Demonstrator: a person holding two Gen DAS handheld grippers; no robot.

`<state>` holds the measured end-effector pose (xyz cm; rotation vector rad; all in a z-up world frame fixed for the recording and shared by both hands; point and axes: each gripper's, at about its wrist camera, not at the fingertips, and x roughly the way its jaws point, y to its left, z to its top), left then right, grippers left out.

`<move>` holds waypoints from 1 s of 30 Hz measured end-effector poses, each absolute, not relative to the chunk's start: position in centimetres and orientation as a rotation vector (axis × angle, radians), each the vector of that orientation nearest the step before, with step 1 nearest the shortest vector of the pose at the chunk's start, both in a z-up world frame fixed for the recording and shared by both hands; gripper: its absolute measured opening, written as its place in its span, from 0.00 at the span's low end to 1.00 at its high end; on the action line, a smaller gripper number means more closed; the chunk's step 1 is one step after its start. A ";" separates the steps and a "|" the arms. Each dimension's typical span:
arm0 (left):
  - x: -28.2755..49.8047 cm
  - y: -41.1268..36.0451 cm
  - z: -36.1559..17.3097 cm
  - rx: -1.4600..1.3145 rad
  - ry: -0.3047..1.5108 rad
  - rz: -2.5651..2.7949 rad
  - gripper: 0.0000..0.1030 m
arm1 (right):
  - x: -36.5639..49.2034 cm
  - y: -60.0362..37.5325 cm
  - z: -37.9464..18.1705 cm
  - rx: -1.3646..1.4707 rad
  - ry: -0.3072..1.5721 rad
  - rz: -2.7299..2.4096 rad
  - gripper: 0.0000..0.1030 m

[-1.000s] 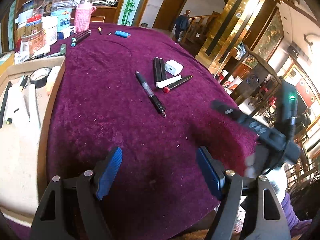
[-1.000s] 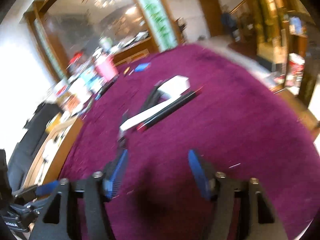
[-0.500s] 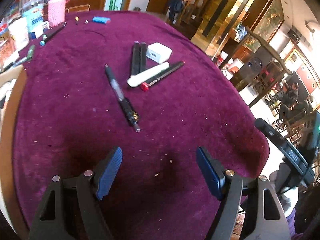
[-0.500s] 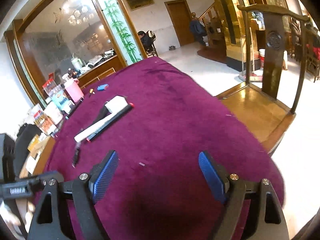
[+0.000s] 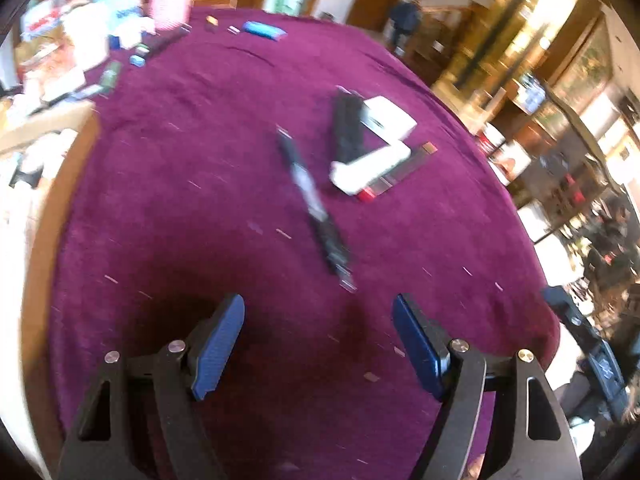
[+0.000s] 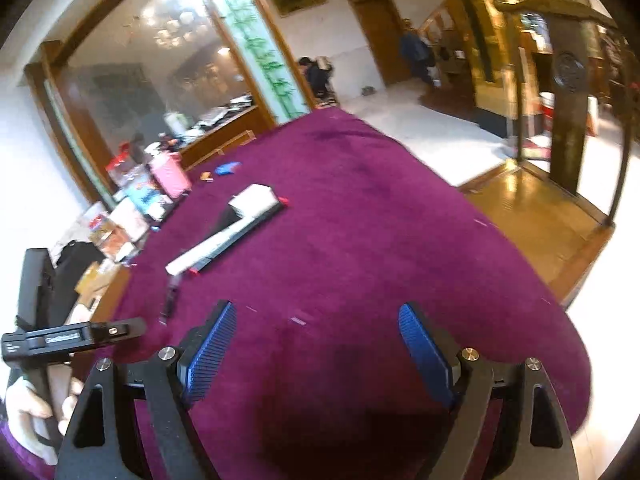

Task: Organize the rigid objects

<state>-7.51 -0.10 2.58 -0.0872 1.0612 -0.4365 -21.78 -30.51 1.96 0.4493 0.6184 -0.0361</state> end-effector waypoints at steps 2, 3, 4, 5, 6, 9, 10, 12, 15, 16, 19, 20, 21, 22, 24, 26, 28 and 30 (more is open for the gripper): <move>-6.4 0.5 2.5 -0.062 1.040 -0.386 0.74 | -20.7 -29.5 2.5 0.437 0.614 -0.018 0.85; -5.7 0.4 2.2 -0.057 1.045 -0.379 0.74 | -20.2 -29.0 2.7 0.436 0.618 -0.010 0.85; -5.2 0.3 1.9 -0.056 1.054 -0.381 0.74 | -19.8 -28.6 2.7 0.439 0.626 0.001 0.85; -4.7 0.0 1.6 -0.055 1.062 -0.382 0.74 | -19.6 -28.3 2.7 0.442 0.632 0.007 0.85; -4.3 -0.3 1.4 -0.053 1.057 -0.381 0.74 | -19.5 -28.0 2.7 0.447 0.636 0.012 0.85; -3.0 -1.8 1.2 -0.008 1.024 -0.379 0.74 | -20.0 -27.5 2.4 0.447 0.646 0.001 0.85; -2.8 -2.3 1.2 0.012 1.014 -0.369 0.74 | -20.1 -27.5 2.2 0.450 0.654 -0.007 0.85; -2.7 -3.3 1.0 0.062 0.994 -0.383 0.71 | -20.1 -27.7 1.9 0.459 0.665 -0.021 0.85; -3.6 -4.9 0.7 0.209 0.925 -0.390 0.30 | -19.8 -27.9 1.7 0.478 0.675 -0.041 0.85; -3.8 -4.8 0.8 0.212 0.924 -0.418 0.25 | -19.6 -27.9 1.7 0.480 0.677 -0.046 0.85; -4.4 -3.3 1.1 0.204 0.953 -0.442 0.13 | -18.7 -27.7 2.0 0.469 0.684 -0.053 0.85; -4.7 -2.6 1.2 0.189 0.966 -0.450 0.13 | -18.5 -27.7 2.1 0.467 0.684 -0.050 0.85; -5.1 -1.9 1.3 0.176 0.978 -0.458 0.13 | -18.1 -27.7 2.2 0.467 0.681 -0.045 0.85; -5.4 -1.2 1.6 0.164 0.992 -0.471 0.13 | -17.7 -27.7 2.4 0.467 0.678 -0.040 0.85; -5.6 -0.6 2.0 0.124 1.009 -0.511 0.14 | -16.3 -28.0 2.6 0.485 0.677 -0.028 0.85; -5.9 -0.1 3.0 0.089 0.996 -0.526 0.18 | -14.7 -28.5 2.5 0.520 0.680 -0.012 0.85; -5.5 -0.7 3.9 0.095 0.962 -0.523 0.33 | -12.6 -29.2 2.3 0.573 0.686 0.001 0.85; -4.6 -1.4 4.5 0.092 0.948 -0.520 0.40 | -10.6 -30.3 1.8 0.647 0.678 0.010 0.85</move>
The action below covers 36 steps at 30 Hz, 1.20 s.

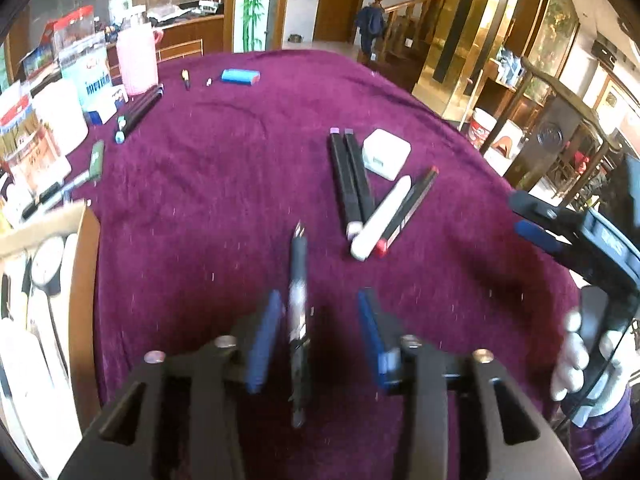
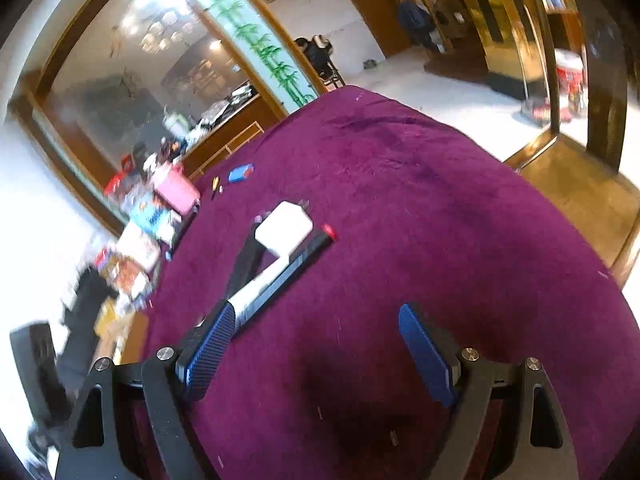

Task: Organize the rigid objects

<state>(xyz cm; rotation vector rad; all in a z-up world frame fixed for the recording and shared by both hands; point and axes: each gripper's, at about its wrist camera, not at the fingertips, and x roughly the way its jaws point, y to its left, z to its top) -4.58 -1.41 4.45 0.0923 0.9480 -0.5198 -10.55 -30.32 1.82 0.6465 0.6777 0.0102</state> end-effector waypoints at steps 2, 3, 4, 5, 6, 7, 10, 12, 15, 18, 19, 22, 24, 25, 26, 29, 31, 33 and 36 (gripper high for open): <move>-3.3 -2.6 4.7 0.095 0.947 -0.532 0.40 | -9.2 -31.2 1.5 0.700 0.665 0.021 0.85; -2.4 -3.4 4.6 0.103 0.938 -0.540 0.40 | -8.4 -31.7 1.3 0.725 0.658 0.023 0.85; -1.6 -4.0 4.5 0.114 0.933 -0.539 0.40 | -7.9 -31.9 1.1 0.740 0.651 0.021 0.85; -0.7 -4.7 4.4 0.128 0.931 -0.529 0.40 | -7.4 -32.2 0.8 0.756 0.645 0.019 0.85; 0.5 -5.5 4.0 0.143 0.938 -0.519 0.40 | -7.2 -32.4 0.6 0.770 0.649 0.019 0.85; 1.7 -6.3 3.6 0.153 0.948 -0.520 0.40 | -7.1 -32.6 0.1 0.792 0.664 0.022 0.85; 4.3 -8.2 2.6 0.171 0.965 -0.534 0.38 | -7.0 -33.3 -0.6 0.844 0.685 0.035 0.85; 5.4 -9.2 2.0 0.193 0.968 -0.545 0.35 | -7.0 -33.2 -0.6 0.834 0.686 0.035 0.85; 6.3 -9.8 1.1 0.245 0.976 -0.522 0.32 | -6.6 -32.4 -0.4 0.788 0.707 0.049 0.85; 6.0 -9.9 1.0 0.283 0.954 -0.525 0.31 | -6.5 -31.9 -0.4 0.758 0.720 0.054 0.85; 6.1 -10.0 1.1 0.288 0.958 -0.522 0.31 | -6.4 -31.8 -0.4 0.756 0.720 0.055 0.85; 6.5 -10.8 1.3 0.314 0.956 -0.503 0.31 | -6.5 -31.8 -0.5 0.754 0.720 0.056 0.86; 6.6 -11.7 1.3 0.342 0.941 -0.489 0.31 | -6.5 -31.7 -0.5 0.749 0.720 0.054 0.86; 6.6 -12.1 1.2 0.361 0.927 -0.480 0.31 | -6.5 -31.7 -0.5 0.746 0.721 0.052 0.86; 6.6 -12.4 1.2 0.369 0.925 -0.483 0.28 | -6.5 -31.6 -0.5 0.740 0.721 0.050 0.86; 6.2 -12.6 1.3 0.384 0.932 -0.503 0.13 | -6.4 -31.2 -0.4 0.713 0.725 0.043 0.88; 5.7 -12.1 1.9 0.364 0.913 -0.516 0.13 | -6.3 -30.9 -0.3 0.690 0.729 0.039 0.89; 5.3 -10.8 3.1 0.301 0.912 -0.526 0.13 | -6.1 -30.7 -0.3 0.670 0.733 0.034 0.89; 4.3 -8.4 5.5 0.217 0.884 -0.541 0.14 | -6.0 -30.4 -0.2 0.645 0.737 0.025 0.89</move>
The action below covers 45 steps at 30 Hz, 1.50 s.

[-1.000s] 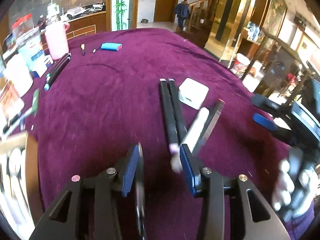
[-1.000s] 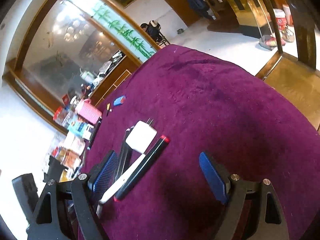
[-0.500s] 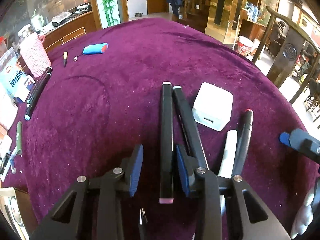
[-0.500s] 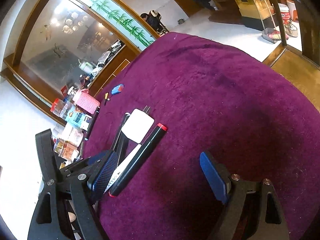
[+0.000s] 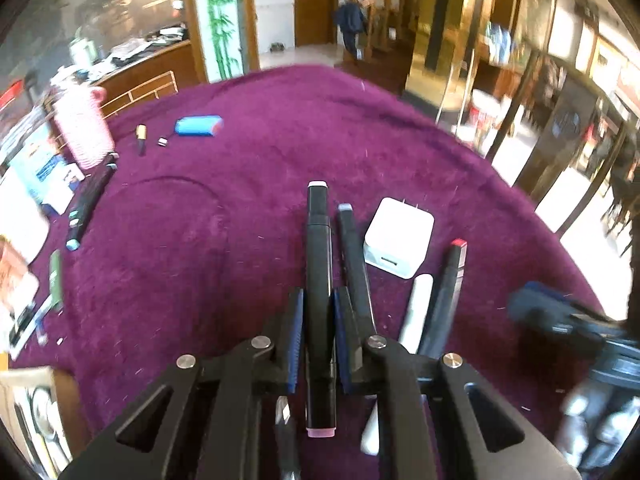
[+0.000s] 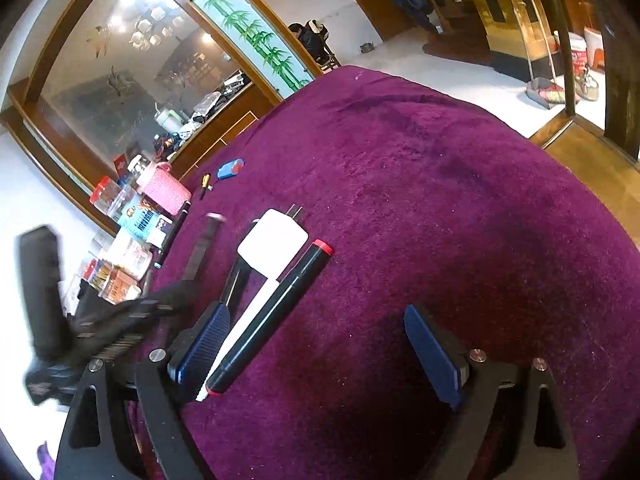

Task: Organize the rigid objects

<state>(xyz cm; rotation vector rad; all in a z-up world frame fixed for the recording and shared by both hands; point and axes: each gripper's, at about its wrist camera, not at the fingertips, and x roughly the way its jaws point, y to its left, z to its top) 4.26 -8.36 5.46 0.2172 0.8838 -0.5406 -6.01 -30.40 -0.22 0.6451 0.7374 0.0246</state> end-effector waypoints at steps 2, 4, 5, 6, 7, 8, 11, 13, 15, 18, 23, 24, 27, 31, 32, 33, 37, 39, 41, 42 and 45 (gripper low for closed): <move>2.9 -6.0 7.4 0.160 0.854 -0.548 0.14 | -6.0 -30.3 -0.2 0.634 0.740 0.020 0.89; 1.2 -3.2 9.0 0.099 0.829 -0.547 0.14 | -6.0 -30.2 -0.2 0.630 0.740 0.017 0.89; 0.5 -2.0 9.6 0.074 0.822 -0.548 0.14 | -6.0 -30.2 -0.2 0.628 0.740 0.016 0.89; -0.7 -0.2 10.3 0.043 0.813 -0.545 0.14 | -5.9 -30.1 -0.2 0.622 0.740 0.011 0.89; -1.4 0.8 10.7 0.026 0.807 -0.541 0.14 | -5.9 -29.9 -0.2 0.613 0.743 0.007 0.89; -2.5 2.5 11.1 0.003 0.797 -0.534 0.14 | -5.8 -29.6 -0.1 0.594 0.751 0.001 0.89; -5.4 6.7 11.6 -0.059 0.778 -0.511 0.14 | -6.0 -27.6 0.8 0.497 0.782 -0.017 0.88; -7.0 9.1 11.6 -0.076 0.761 -0.477 0.14 | -6.9 -25.3 1.9 0.484 0.771 0.036 0.88; -8.3 11.2 11.3 -0.097 0.750 -0.446 0.14 | -7.6 -21.7 3.2 0.439 0.769 0.123 0.88; -9.8 14.5 10.9 -0.167 0.746 -0.421 0.14 | -7.6 -15.6 4.4 0.308 0.797 0.218 0.84; -11.8 19.1 10.0 -0.195 0.722 -0.324 0.14 | -5.5 -9.7 2.7 0.197 0.894 0.241 0.65; -12.0 19.8 9.7 -0.203 0.726 -0.313 0.14 | -5.0 -9.1 2.2 0.192 0.919 0.224 0.64; -12.3 22.1 8.8 -0.233 0.742 -0.277 0.14 | -4.1 -8.4 0.5 0.174 0.966 0.163 0.44; -12.3 24.6 7.5 -0.277 0.760 -0.243 0.14 | -4.7 -7.5 0.5 0.102 0.931 0.110 0.14; -12.2 24.9 7.2 -0.286 0.764 -0.240 0.14 | -4.8 -8.0 0.5 0.116 0.931 0.117 0.11; -12.1 25.2 6.9 -0.296 0.770 -0.237 0.14 | -4.8 -8.3 0.5 0.139 0.932 0.123 0.11; -11.9 25.9 5.8 -0.309 0.801 -0.211 0.14 | -5.3 -9.0 1.5 0.237 0.907 0.174 0.11; -11.8 26.2 5.3 -0.309 0.817 -0.197 0.14 | -5.9 -8.9 2.5 0.268 0.882 0.209 0.11; -11.5 26.5 4.7 -0.312 0.842 -0.175 0.14 | -6.2 -8.4 3.6 0.295 0.865 0.256 0.11; -11.5 26.7 4.5 -0.313 0.851 -0.170 0.14 | -6.4 -8.0 4.2 0.306 0.859 0.286 0.11; -11.4 26.8 3.8 -0.324 0.888 -0.162 0.14 | -6.8 -6.5 5.3 0.323 0.856 0.361 0.12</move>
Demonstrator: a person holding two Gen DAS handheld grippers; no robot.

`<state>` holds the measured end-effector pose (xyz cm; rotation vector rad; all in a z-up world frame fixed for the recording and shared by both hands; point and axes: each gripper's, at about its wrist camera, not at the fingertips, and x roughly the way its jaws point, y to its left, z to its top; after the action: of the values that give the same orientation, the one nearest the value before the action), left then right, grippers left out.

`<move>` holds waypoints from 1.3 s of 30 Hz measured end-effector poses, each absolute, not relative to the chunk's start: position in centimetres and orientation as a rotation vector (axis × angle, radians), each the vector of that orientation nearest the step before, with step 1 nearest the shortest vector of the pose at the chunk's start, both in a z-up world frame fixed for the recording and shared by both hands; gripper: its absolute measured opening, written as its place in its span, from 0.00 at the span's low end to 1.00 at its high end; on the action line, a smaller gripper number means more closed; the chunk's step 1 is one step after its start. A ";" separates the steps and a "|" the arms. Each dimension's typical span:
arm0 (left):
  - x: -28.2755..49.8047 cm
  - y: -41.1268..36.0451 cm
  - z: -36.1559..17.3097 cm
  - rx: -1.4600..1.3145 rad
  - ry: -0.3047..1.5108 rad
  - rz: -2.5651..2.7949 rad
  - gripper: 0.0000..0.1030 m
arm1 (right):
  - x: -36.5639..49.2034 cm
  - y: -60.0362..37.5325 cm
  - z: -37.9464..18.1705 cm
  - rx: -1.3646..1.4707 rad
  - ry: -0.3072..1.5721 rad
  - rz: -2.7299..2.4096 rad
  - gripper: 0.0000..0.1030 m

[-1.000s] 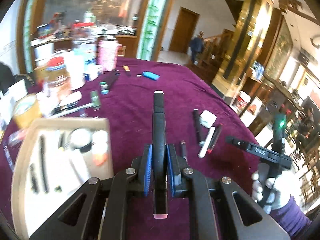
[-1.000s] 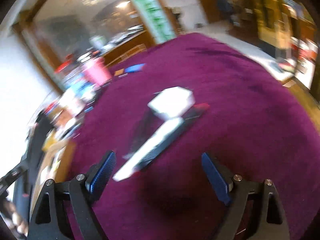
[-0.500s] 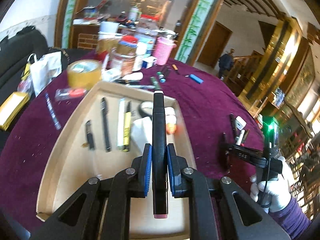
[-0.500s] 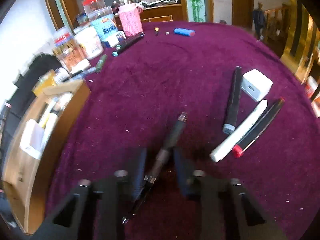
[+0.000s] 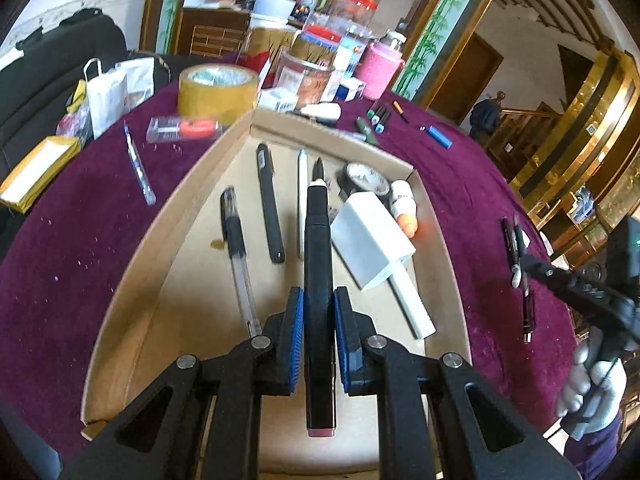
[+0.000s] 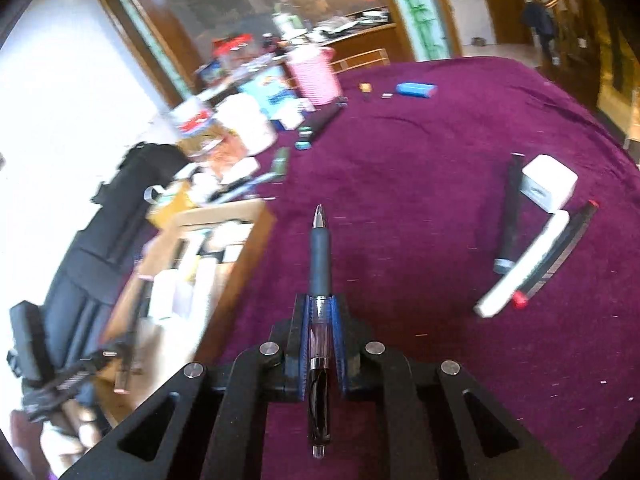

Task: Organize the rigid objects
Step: 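Carry the black marker and black pen over the tray with both tools, then open both tools to drop the black marker and pen into the tray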

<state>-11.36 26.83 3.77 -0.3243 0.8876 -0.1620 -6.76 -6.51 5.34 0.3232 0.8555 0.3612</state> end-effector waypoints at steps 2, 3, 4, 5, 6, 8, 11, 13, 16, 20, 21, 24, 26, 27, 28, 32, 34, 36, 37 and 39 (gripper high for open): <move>-11.3 26.5 3.6 -0.332 0.905 -0.184 0.14 | -7.1 -5.2 5.8 0.316 0.858 0.405 0.12; -11.4 26.2 3.5 -0.329 0.909 -0.191 0.14 | -7.3 -4.4 6.0 0.308 0.858 0.427 0.12; -11.3 25.7 3.5 -0.320 0.916 -0.196 0.14 | -7.5 -3.6 6.2 0.301 0.859 0.448 0.12; -11.1 25.4 3.4 -0.311 0.927 -0.194 0.14 | -7.6 -3.0 6.4 0.296 0.861 0.466 0.12; -10.8 25.1 3.1 -0.300 0.943 -0.187 0.14 | -7.8 -2.1 6.6 0.289 0.865 0.494 0.12; -10.3 24.9 2.7 -0.290 0.970 -0.175 0.14 | -8.1 -1.0 6.7 0.280 0.872 0.529 0.12; -10.1 25.0 2.2 -0.288 0.985 -0.155 0.14 | -8.3 0.7 6.8 0.271 0.892 0.582 0.12; -10.2 25.1 2.3 -0.279 0.985 -0.136 0.15 | -8.2 2.0 6.6 0.276 0.915 0.617 0.12; -10.8 25.7 2.5 -0.302 0.975 -0.137 0.28 | -8.3 4.0 5.9 0.272 0.958 0.668 0.12; -12.3 27.2 4.1 -0.342 0.906 -0.125 0.39 | -8.2 6.9 4.7 0.242 1.018 0.723 0.12; -12.5 27.6 4.5 -0.346 0.889 -0.118 0.43 | -8.2 7.8 4.4 0.228 1.031 0.733 0.12; -13.5 28.5 5.7 -0.358 0.831 -0.098 0.54 | -7.8 9.8 3.5 0.185 1.060 0.737 0.12; -13.8 28.8 6.0 -0.361 0.816 -0.096 0.56 | -7.3 10.7 2.6 0.172 1.084 0.726 0.13; -13.9 28.9 6.1 -0.362 0.814 -0.097 0.56 | -6.9 11.0 2.1 0.162 1.103 0.715 0.12; -14.1 29.0 6.1 -0.362 0.811 -0.098 0.57 | -6.7 11.0 2.0 0.151 1.091 0.693 0.13; -14.2 29.4 6.1 -0.368 0.805 -0.093 0.60 | -5.0 10.5 1.8 0.198 1.098 0.672 0.18; -14.4 29.6 6.2 -0.373 0.799 -0.091 0.60 | -3.2 10.8 2.1 0.204 1.091 0.665 0.18; -14.8 29.7 6.5 -0.384 0.786 -0.087 0.62 | -1.5 10.7 2.6 0.218 1.042 0.633 0.18; -14.9 29.7 6.5 -0.390 0.781 -0.086 0.64 | -1.1 10.3 2.9 0.223 1.033 0.607 0.18; -14.9 29.4 6.5 -0.399 0.772 -0.093 0.69 | -1.6 8.4 3.8 0.288 1.014 0.617 0.19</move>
<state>-14.94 29.45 6.52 -0.3989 0.7719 -0.0934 -1.58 8.38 3.78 0.2881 1.0135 0.6174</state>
